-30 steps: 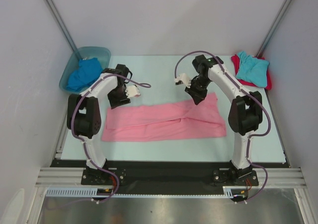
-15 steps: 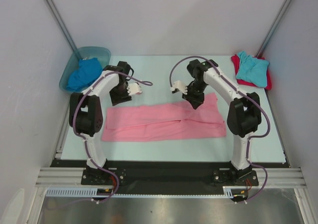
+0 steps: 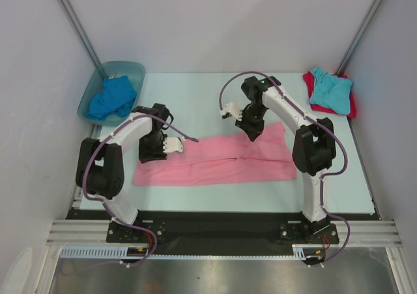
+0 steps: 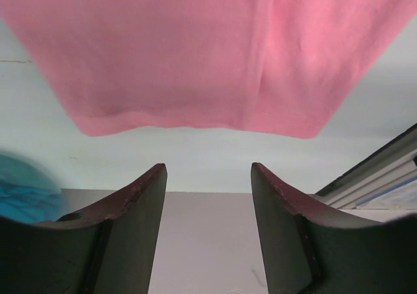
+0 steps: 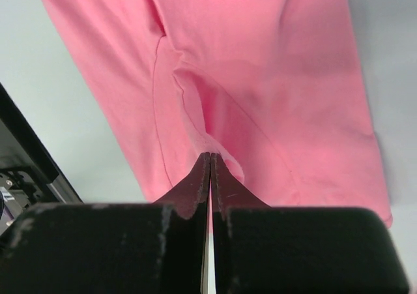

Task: Fold and stack the t-shirts
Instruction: Fold the tshirt

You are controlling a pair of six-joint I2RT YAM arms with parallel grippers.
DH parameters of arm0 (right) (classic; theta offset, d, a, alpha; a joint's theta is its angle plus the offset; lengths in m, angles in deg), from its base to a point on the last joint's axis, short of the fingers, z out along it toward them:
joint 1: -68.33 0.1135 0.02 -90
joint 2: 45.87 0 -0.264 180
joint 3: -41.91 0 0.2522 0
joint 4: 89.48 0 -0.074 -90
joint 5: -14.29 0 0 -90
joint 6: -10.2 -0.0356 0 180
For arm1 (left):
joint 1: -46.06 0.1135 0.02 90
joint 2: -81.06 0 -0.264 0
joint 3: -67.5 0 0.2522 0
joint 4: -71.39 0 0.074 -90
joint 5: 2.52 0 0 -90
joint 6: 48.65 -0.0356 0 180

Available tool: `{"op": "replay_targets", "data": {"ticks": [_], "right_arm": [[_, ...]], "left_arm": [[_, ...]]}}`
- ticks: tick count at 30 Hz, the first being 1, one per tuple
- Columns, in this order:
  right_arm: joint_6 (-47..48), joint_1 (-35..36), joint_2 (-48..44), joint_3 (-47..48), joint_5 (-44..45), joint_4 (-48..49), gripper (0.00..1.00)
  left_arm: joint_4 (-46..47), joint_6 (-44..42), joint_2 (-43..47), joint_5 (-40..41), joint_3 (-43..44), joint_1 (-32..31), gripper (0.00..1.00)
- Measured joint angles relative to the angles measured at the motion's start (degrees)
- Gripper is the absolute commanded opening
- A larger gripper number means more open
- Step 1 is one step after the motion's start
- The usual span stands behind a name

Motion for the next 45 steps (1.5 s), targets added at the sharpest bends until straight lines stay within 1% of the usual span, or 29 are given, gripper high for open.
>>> {"op": "replay_targets", "data": {"ticks": [5,9,14,21,36,41,42,44,45], "right_arm": [[-1.25,0.00,0.44,1.77,0.15,0.02,0.00],[-2.21,0.00,1.09,3.91,0.44,0.00,0.00],[-2.82,-0.02,1.60,4.76,0.94,0.00,0.00],[-3.43,-0.02,2.29,6.03,1.79,0.07,0.00],[-4.00,-0.22,4.31,10.64,2.89,-0.15,0.00],[-4.02,-0.28,4.50,11.72,2.97,-0.20,0.00],[-4.02,-0.31,4.57,11.85,3.02,-0.20,0.00],[-4.02,-0.33,4.70,12.22,3.06,-0.20,0.00],[-4.02,-0.35,4.79,12.44,3.06,-0.22,0.00]], "left_arm": [[3.19,-3.41,4.98,0.00,-3.17,0.02,0.57],[5.86,-5.16,6.32,-0.28,-5.53,0.02,0.56],[6.27,-6.38,6.32,-0.90,-7.30,0.02,0.56],[4.24,-7.80,6.01,-2.14,-7.69,0.02,0.55],[3.65,-8.17,1.20,-4.07,-10.27,0.02,0.55],[5.64,-8.04,0.39,-4.72,-10.93,0.02,0.52],[5.92,-8.02,0.22,-4.79,-11.04,0.02,0.49],[6.45,-7.67,-0.11,-4.79,-11.15,0.02,0.48],[6.78,-7.65,-0.22,-4.81,-11.23,0.02,0.43]]}}
